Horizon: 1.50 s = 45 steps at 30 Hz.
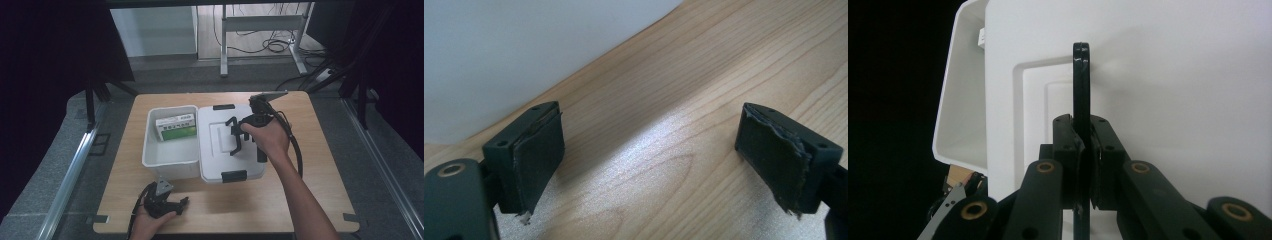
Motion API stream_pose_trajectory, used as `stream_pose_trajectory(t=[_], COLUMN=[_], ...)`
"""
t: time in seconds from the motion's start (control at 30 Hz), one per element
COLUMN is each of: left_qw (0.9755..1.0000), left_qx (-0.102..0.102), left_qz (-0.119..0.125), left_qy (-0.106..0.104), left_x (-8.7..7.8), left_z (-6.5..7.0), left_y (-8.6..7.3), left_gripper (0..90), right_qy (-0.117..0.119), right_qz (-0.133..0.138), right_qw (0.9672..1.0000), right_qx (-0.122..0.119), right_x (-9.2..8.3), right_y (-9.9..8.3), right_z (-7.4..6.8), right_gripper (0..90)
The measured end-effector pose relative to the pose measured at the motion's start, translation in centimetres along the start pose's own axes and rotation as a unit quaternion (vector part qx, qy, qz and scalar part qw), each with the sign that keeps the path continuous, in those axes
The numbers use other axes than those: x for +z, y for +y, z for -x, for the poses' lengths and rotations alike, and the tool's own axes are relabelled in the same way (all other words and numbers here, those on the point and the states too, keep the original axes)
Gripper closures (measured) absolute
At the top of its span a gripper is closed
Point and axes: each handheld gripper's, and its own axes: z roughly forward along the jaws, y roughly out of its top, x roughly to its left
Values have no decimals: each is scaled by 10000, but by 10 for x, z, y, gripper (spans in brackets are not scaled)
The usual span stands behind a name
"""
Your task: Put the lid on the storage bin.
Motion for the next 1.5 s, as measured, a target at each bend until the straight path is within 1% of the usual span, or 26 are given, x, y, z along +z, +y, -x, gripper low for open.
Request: stream_pose_trajectory(t=[0.27, 0.73, 0.93, 1.23, 1.33, 1.5], left_qw=[10000, 10000, 10000, 10000, 10000, 10000], left_qx=[-2, -1, -1, -1, 1, 1], left_qz=[1, 3, 0, -2, -4, -5], left_qy=[-1, -2, -2, -2, 0, -1], left_x=[0, 0, 0, 0, 0, 0], left_z=[0, 0, 0, 0, 0, 0], left_y=[0, 0, 0, 0, 0, 0], left_gripper=[122, 122, 122, 122, 122, 122], right_qy=[-54, -43, -66, -78, -66, -74], right_qz=[-12, -49, -63, -69, -60, -53], right_qw=[10000, 10000, 10000, 9999, 9999, 9999], right_qx=[7, 73, 24, 68, 118, 118], right_x=[3, 9, 10, 8, 8, 6], right_y=[1, 4, 3, 2, 2, 1], right_z=[0, -2, -2, 4, 6, 9], right_gripper=[837, 838, 838, 838, 838, 838])
